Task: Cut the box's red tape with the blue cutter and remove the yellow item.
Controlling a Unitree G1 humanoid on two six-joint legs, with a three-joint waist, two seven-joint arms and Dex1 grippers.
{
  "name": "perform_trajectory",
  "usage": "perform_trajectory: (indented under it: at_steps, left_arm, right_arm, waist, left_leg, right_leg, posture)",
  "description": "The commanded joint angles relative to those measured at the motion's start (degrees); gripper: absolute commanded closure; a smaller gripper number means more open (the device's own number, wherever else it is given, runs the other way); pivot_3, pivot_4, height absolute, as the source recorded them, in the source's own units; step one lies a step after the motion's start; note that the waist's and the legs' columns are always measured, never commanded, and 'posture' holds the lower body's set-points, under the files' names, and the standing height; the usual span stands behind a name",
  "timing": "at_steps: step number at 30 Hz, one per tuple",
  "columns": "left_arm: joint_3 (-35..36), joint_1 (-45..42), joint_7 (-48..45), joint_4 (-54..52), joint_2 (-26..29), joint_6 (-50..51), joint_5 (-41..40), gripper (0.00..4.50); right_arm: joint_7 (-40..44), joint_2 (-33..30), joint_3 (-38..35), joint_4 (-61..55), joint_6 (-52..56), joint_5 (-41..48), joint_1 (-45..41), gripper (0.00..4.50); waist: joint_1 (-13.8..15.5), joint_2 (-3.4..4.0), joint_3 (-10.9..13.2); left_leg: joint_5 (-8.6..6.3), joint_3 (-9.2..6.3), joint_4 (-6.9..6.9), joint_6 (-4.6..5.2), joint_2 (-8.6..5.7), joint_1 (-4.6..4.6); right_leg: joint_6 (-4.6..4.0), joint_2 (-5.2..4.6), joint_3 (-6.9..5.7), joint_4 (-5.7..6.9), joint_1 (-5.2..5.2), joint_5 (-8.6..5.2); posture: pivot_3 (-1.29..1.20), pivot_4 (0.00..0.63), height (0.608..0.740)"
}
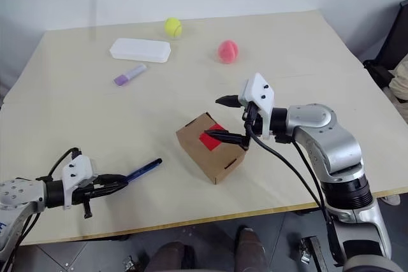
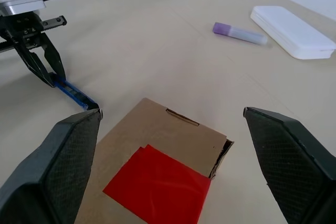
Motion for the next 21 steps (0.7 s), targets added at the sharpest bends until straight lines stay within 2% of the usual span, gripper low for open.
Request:
perform_trajectory:
  at_steps: [1,5,9,10,12,15,19,21]
  left_arm:
    - [-3.57,1.58,-0.72,0.88,-0.05,-1.25,2.81,4.11]
    - [-4.03,2.24,-2.70,0.66,0.17,-5.76,3.21,4.11]
    - [-5.03,3.98,-5.68,0.20,2.20,-9.57,4.77,4.11]
    - [-5.45,4.31,-6.58,0.22,2.92,-10.51,5.05,4.11]
    - [-5.96,4.72,-7.50,0.28,3.81,-11.69,5.16,4.11]
    - [-6.10,5.01,-8.14,-0.05,4.64,-11.99,4.62,4.11]
    - [-5.96,5.98,-9.47,-1.13,6.90,-12.58,5.20,4.11]
    - [-5.65,6.80,-9.37,-1.99,7.43,-11.72,4.73,4.11]
  right_arm:
    - [0.52,0.20,0.47,-2.31,-0.25,1.29,-1.51,0.00]
    - [0.47,1.20,2.55,-6.09,3.05,3.76,-2.49,0.00]
    - [2.48,1.73,8.55,-12.03,8.04,6.74,-3.97,0.00]
    - [3.35,1.60,11.94,-13.16,8.24,5.67,-4.53,0.18]
    - [4.20,1.29,15.90,-14.43,8.40,4.35,-5.19,0.62]
    - [4.59,1.29,21.61,-13.10,6.27,-0.12,-6.40,1.64]
    - [6.50,2.36,33.75,-6.94,-3.63,-13.05,-8.81,3.15]
    - [6.70,3.57,36.78,-3.62,-8.02,-17.11,-9.02,3.85]
  waist:
    - [0.03,0.00,0.00]
    - [0.03,0.00,0.00]
    - [0.00,0.00,0.00]
    - [-0.01,0.00,0.00]
    - [-0.03,0.01,-0.02]
    - [-0.04,0.00,-0.02]
    - [-0.29,-0.01,-0.03]
    - [-0.45,-0.02,-0.03]
  left_leg:
    - [0.00,0.00,0.00,0.00,0.00,0.00]
    - [0.00,0.00,0.01,0.00,0.00,0.00]
    - [0.00,-0.01,-0.01,0.00,0.01,0.00]
    - [0.00,-0.02,-0.01,0.00,0.01,0.00]
    - [-0.03,0.00,0.00,0.03,0.01,0.00]
    - [-0.03,0.01,0.00,0.03,0.01,0.00]
    - [-0.03,0.04,0.00,0.03,0.01,0.03]
    - [-0.03,0.07,-0.02,0.03,0.01,0.03]
  right_leg:
    - [0.00,0.00,0.00,0.00,0.00,0.00]
    - [0.00,0.00,0.00,0.00,0.00,0.00]
    - [0.00,0.00,-0.01,0.01,-0.02,0.00]
    - [0.00,0.00,-0.01,0.00,-0.02,0.00]
    - [0.00,0.00,-0.02,0.00,-0.01,0.00]
    - [0.00,0.00,-0.02,-0.01,-0.02,0.00]
    - [-0.01,0.00,-0.02,0.01,-0.02,0.00]
    - [-0.01,0.00,-0.02,0.00,-0.04,0.00]
  posture:
    - [0.00,0.150,0.740]
    - [0.00,0.150,0.740]
    - [0.00,0.150,0.740]
    - [0.00,0.150,0.740]
    - [0.00,0.150,0.740]
    - [0.00,0.150,0.740]
    - [0.00,0.150,0.740]
    - [0.00,0.150,0.740]
